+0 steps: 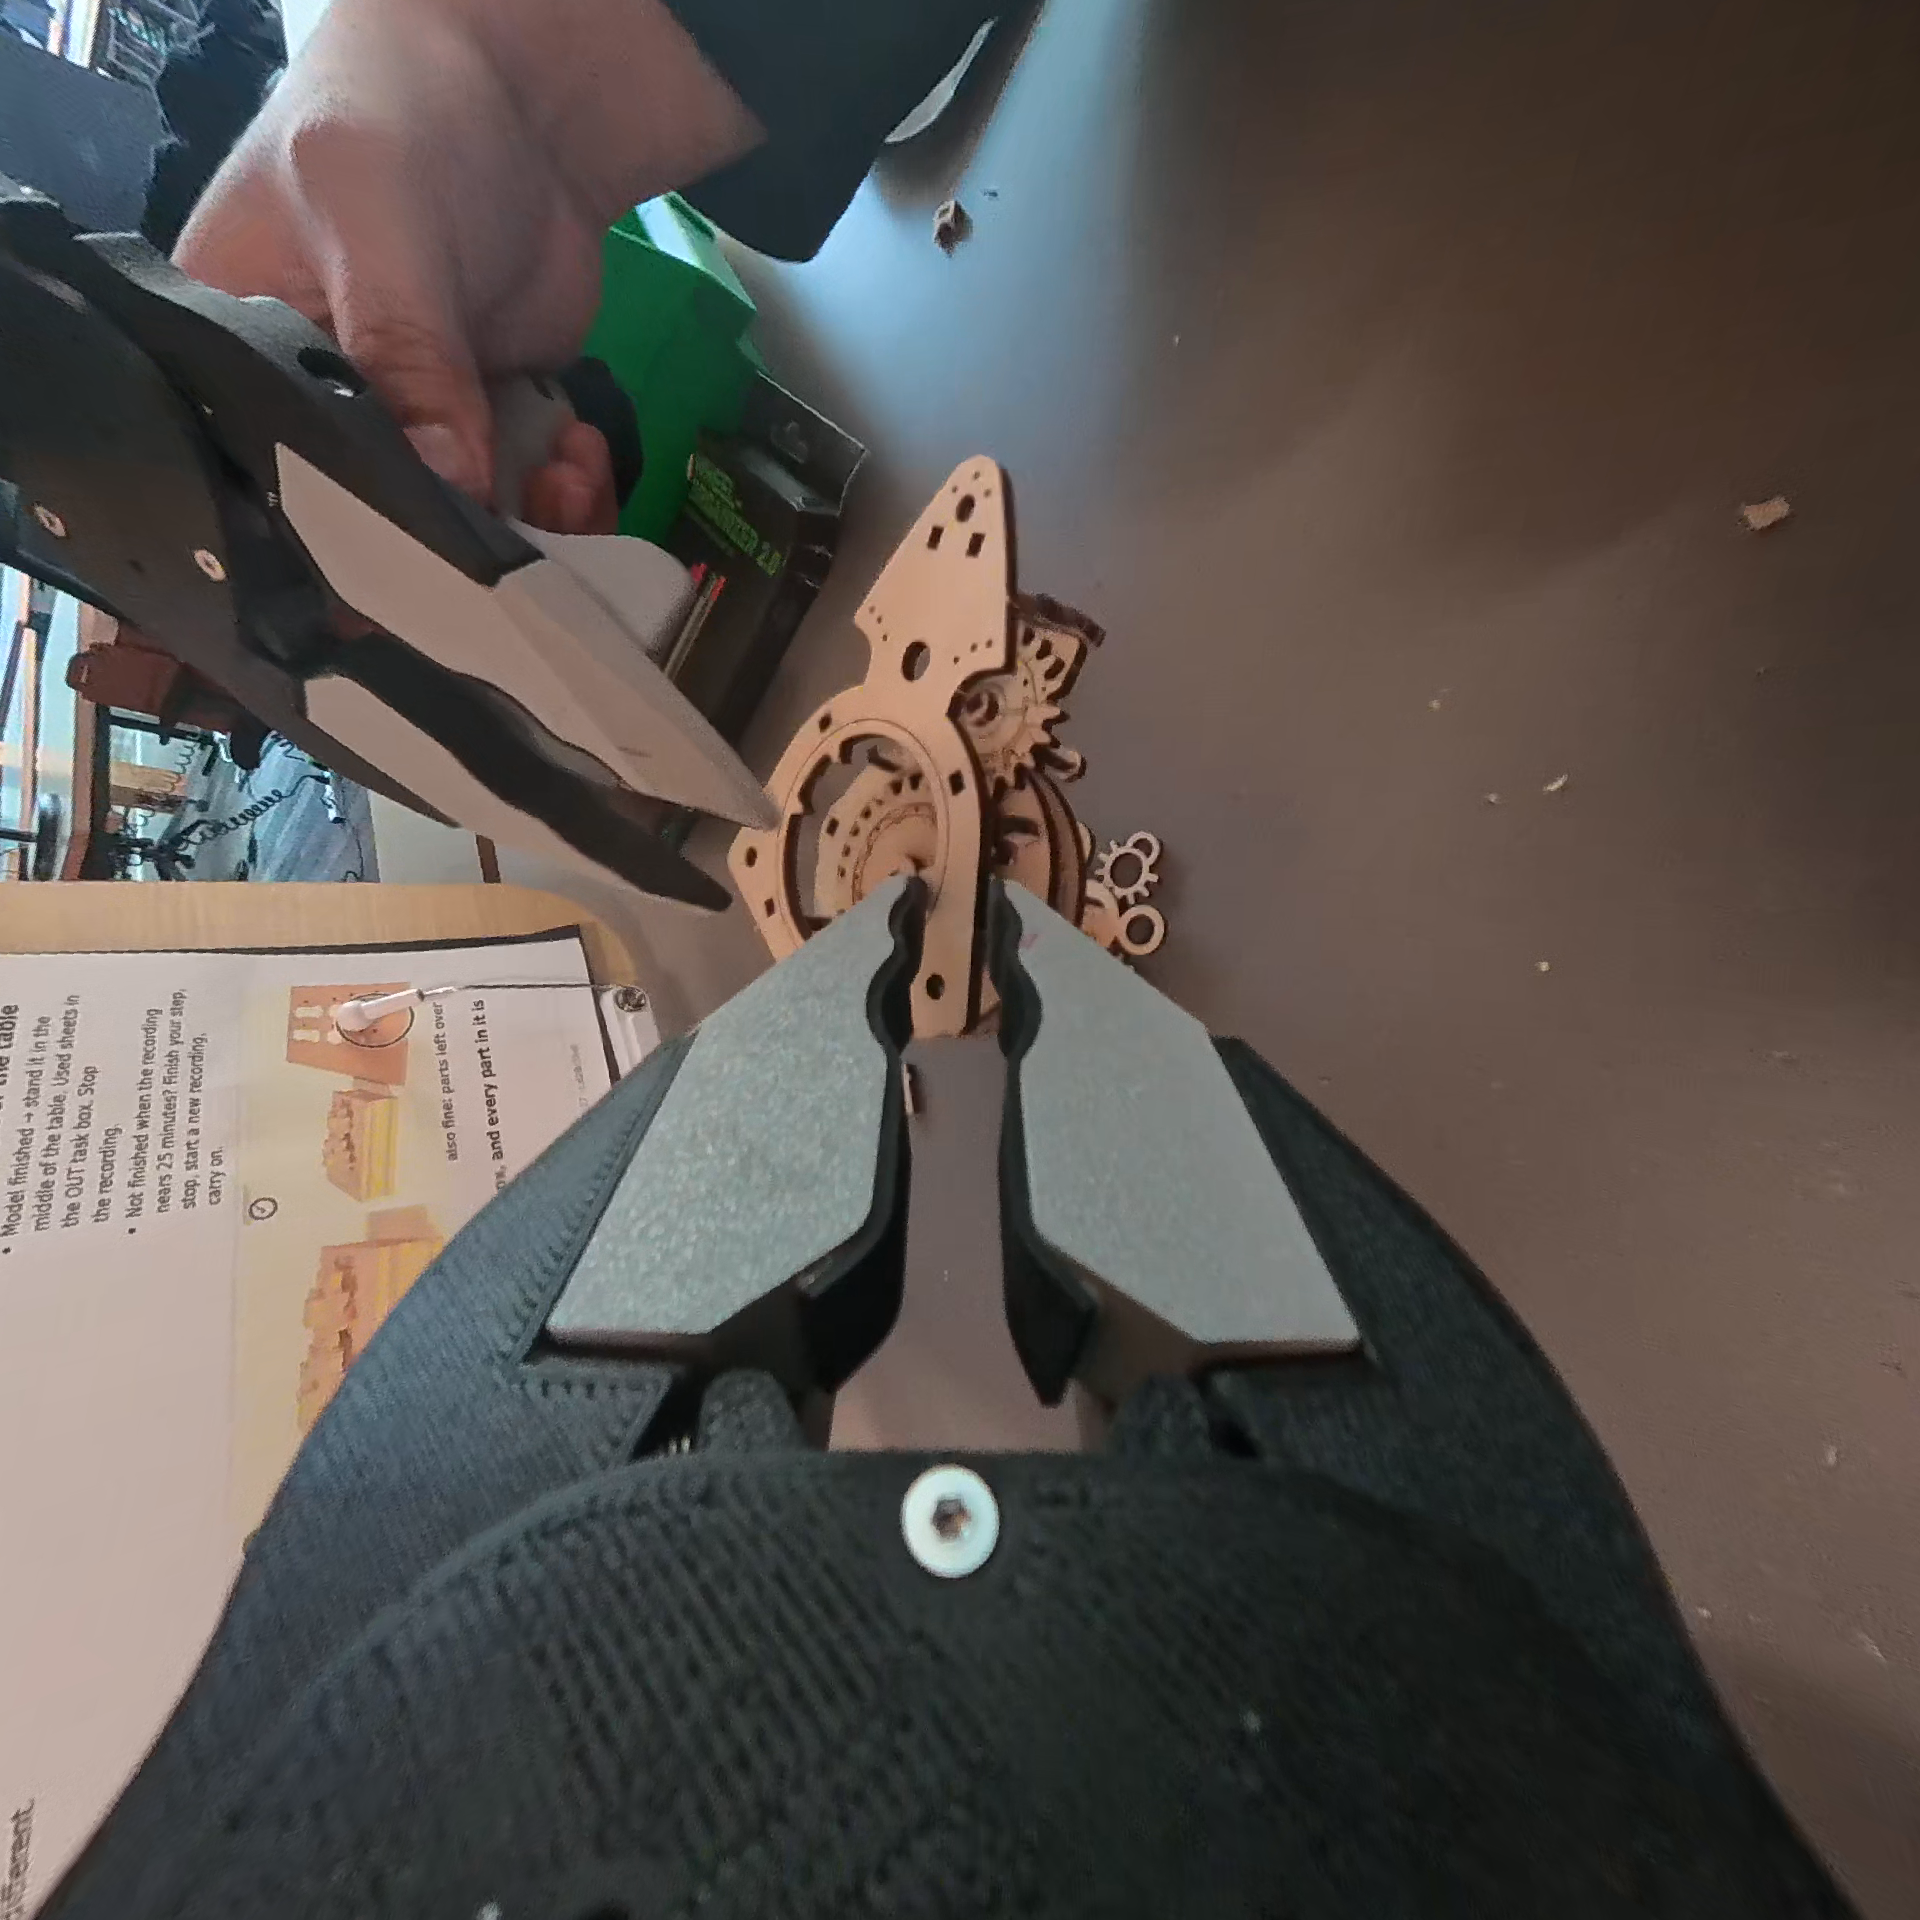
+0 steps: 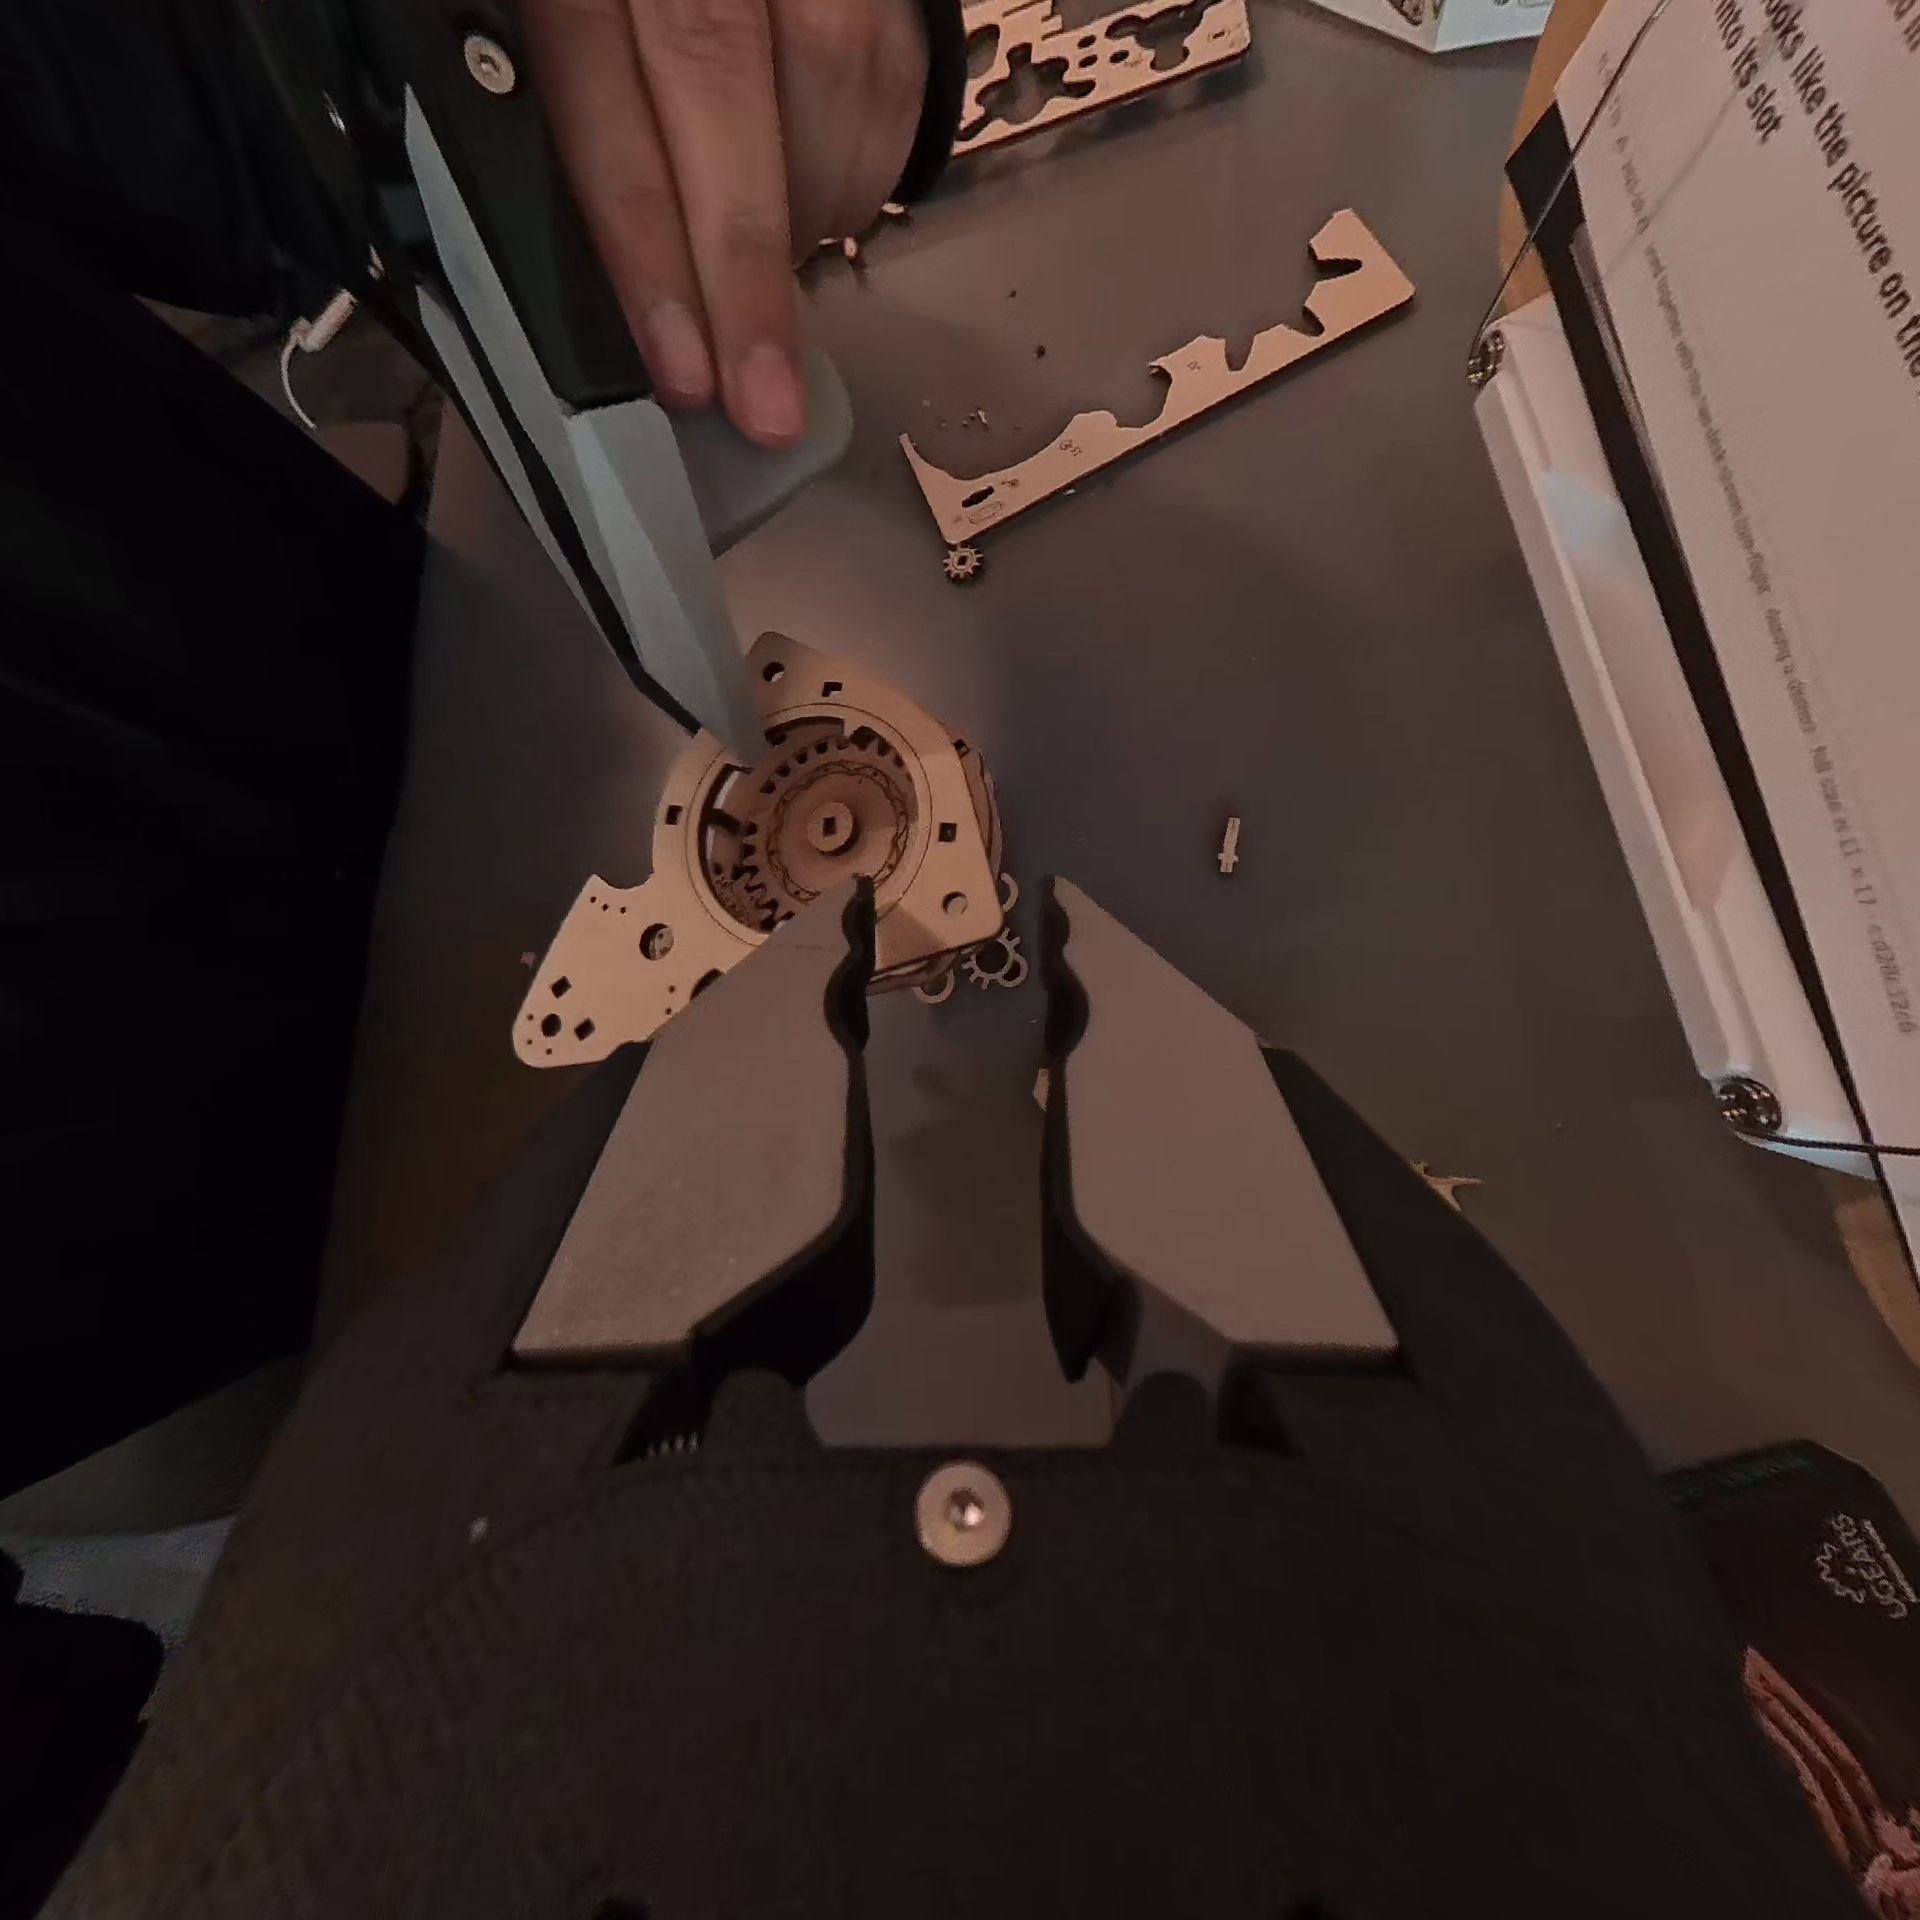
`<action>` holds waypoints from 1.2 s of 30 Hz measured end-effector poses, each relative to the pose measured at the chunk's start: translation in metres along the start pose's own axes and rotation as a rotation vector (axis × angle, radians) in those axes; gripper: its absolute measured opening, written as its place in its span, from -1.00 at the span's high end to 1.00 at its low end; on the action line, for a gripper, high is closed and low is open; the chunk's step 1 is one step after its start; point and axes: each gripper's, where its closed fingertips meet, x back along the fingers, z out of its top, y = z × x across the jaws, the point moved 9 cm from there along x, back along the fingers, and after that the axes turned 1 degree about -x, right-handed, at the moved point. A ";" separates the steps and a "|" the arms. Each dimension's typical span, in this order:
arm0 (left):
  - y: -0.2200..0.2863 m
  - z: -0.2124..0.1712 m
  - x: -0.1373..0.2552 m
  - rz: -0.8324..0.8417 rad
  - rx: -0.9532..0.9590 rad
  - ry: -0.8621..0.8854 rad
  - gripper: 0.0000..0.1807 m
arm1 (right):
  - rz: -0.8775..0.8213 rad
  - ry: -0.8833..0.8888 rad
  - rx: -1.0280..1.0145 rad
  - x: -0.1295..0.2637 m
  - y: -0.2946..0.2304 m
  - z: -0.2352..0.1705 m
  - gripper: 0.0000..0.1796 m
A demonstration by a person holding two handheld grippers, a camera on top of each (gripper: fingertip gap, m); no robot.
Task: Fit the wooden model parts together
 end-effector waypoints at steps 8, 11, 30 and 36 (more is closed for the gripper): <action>0.004 -0.003 0.002 0.000 0.018 0.010 0.90 | -0.033 -0.045 0.037 -0.005 -0.006 0.003 0.79; 0.004 -0.004 0.001 -0.001 0.014 0.015 0.90 | -0.044 -0.058 0.039 -0.006 -0.006 0.002 0.79; 0.003 -0.007 -0.002 0.009 0.010 0.013 0.90 | -0.076 -0.037 0.075 -0.006 -0.009 0.008 0.79; 0.005 -0.006 -0.003 0.024 0.026 0.007 0.89 | -0.077 -0.062 0.067 -0.011 -0.004 0.006 0.82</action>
